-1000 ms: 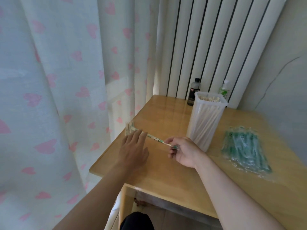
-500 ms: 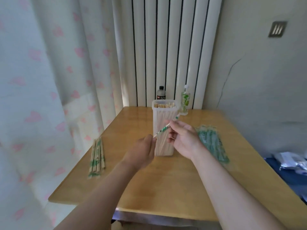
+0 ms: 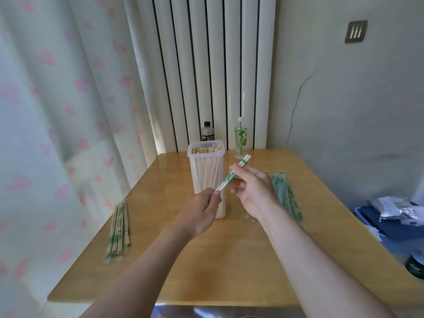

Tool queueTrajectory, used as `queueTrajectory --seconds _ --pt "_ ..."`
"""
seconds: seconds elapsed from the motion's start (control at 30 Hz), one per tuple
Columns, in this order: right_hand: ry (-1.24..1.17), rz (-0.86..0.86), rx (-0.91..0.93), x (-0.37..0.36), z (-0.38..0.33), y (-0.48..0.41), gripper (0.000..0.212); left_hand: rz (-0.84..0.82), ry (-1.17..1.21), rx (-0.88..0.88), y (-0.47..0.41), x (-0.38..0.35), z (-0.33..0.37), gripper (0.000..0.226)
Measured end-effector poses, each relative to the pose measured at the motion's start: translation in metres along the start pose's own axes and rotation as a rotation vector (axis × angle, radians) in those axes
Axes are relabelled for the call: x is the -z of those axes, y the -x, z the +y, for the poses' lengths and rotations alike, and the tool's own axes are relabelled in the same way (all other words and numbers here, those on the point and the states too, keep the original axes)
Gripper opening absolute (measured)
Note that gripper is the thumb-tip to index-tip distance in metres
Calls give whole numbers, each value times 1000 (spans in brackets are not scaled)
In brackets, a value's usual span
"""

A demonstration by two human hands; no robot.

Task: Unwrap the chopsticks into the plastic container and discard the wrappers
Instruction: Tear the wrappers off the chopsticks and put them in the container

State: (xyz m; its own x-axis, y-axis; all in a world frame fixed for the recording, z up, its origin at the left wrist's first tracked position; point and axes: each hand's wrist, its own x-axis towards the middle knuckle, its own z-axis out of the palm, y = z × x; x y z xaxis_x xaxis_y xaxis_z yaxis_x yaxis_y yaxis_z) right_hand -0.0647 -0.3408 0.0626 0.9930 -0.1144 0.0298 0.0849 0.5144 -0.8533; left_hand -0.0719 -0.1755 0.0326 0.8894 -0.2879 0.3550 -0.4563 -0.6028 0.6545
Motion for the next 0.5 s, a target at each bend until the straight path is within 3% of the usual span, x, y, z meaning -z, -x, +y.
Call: queueTrajectory --seconds 0.13,0.37,0.5 --pt "-5 86 33 5 -5 -4 7 -12 -32 1 1 0 -5 43" --pt "87 -43 -54 0 15 2 10 18 -71 -28 -5 1 0 43" --pt "88 41 -19 3 9 -1 9 2 -76 -40 -3 2 -6 44"
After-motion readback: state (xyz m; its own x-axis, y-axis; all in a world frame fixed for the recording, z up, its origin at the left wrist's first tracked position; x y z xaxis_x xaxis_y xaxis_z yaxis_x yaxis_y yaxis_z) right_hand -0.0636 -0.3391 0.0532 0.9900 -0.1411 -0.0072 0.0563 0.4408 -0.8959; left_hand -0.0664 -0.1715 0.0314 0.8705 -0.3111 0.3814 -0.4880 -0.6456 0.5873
